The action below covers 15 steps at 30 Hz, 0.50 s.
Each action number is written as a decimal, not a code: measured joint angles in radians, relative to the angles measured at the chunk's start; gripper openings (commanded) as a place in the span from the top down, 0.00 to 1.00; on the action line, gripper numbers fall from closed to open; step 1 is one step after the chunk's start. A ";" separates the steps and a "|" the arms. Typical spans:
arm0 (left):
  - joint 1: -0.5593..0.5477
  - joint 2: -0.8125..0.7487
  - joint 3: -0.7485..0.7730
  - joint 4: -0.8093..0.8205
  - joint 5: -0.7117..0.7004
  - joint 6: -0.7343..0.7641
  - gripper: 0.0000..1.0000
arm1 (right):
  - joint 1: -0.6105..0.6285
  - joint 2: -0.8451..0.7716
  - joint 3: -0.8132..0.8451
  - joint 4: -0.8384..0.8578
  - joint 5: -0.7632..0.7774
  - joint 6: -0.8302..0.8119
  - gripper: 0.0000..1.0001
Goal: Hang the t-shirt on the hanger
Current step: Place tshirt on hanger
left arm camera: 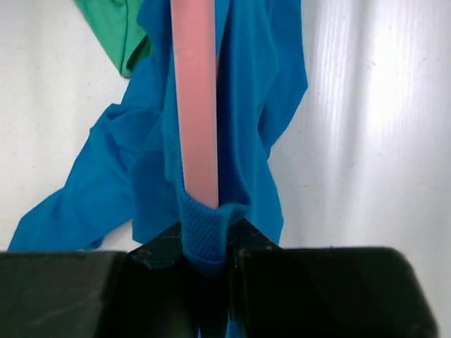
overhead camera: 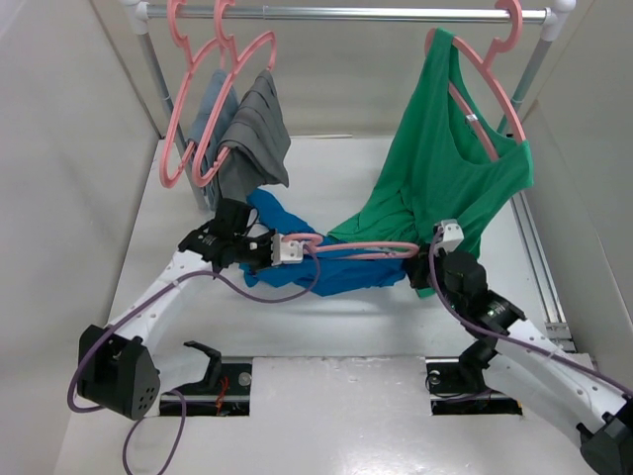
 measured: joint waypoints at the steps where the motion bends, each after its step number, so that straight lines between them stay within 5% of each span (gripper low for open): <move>1: 0.000 -0.001 -0.008 0.008 -0.008 0.013 1.00 | -0.003 -0.009 0.003 -0.018 -0.001 -0.002 1.00; 15: -0.027 -0.031 -0.168 0.269 -0.185 0.047 1.00 | -0.017 -0.180 0.068 -0.234 -0.003 -0.011 1.00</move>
